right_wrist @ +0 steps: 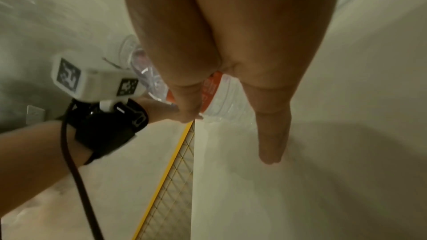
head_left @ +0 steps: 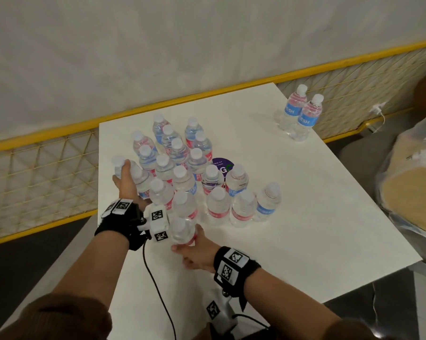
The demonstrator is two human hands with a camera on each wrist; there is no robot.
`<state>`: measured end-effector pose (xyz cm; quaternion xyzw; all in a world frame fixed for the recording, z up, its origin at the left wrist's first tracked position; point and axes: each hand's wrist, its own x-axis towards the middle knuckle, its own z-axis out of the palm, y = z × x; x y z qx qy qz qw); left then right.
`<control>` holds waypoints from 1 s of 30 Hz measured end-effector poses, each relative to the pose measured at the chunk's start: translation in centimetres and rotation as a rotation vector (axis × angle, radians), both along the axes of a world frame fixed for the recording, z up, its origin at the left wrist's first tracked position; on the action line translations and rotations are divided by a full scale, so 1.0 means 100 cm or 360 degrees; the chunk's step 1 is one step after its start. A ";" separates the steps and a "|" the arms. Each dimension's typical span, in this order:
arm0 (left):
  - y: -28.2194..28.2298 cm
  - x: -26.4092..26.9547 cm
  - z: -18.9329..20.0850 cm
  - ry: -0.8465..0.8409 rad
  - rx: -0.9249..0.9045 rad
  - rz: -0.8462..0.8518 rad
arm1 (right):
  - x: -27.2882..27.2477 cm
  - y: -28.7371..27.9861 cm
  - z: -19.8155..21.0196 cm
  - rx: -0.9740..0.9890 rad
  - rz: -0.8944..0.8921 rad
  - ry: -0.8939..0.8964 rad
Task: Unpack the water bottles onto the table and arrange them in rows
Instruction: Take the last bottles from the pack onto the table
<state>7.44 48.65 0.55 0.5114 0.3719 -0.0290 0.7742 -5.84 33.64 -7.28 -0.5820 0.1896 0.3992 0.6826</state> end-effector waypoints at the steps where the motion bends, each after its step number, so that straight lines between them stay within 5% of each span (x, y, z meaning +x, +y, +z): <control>1: 0.007 0.001 -0.007 0.0000 -0.0051 -0.0064 | 0.000 0.006 0.002 -0.0029 0.0008 -0.0012; 7: 0.025 -0.039 -0.039 0.0011 -0.0034 -0.0006 | 0.000 -0.011 0.009 0.0109 0.0047 0.0201; 13: 0.004 -0.107 -0.085 0.0316 0.1398 -0.0860 | -0.019 -0.120 0.019 -0.0398 0.0240 0.0141; 15: -0.007 -0.125 -0.087 0.0315 0.1506 -0.1295 | -0.019 -0.160 0.024 -0.0612 0.0248 0.0157; 18: -0.017 -0.131 -0.082 0.0256 0.1502 -0.1702 | -0.012 -0.206 0.027 -0.0705 -0.0145 0.0158; 24: -0.033 -0.122 -0.085 0.0143 0.1309 -0.1161 | 0.011 -0.204 0.038 -0.0658 -0.0246 -0.0380; 27: -0.023 -0.118 -0.119 0.0154 0.1356 -0.1061 | 0.015 -0.186 0.036 -0.0581 -0.0199 -0.0440; 30: -0.043 -0.125 -0.097 0.0283 0.1305 -0.0903 | 0.016 -0.171 0.038 -0.0599 -0.0230 -0.0528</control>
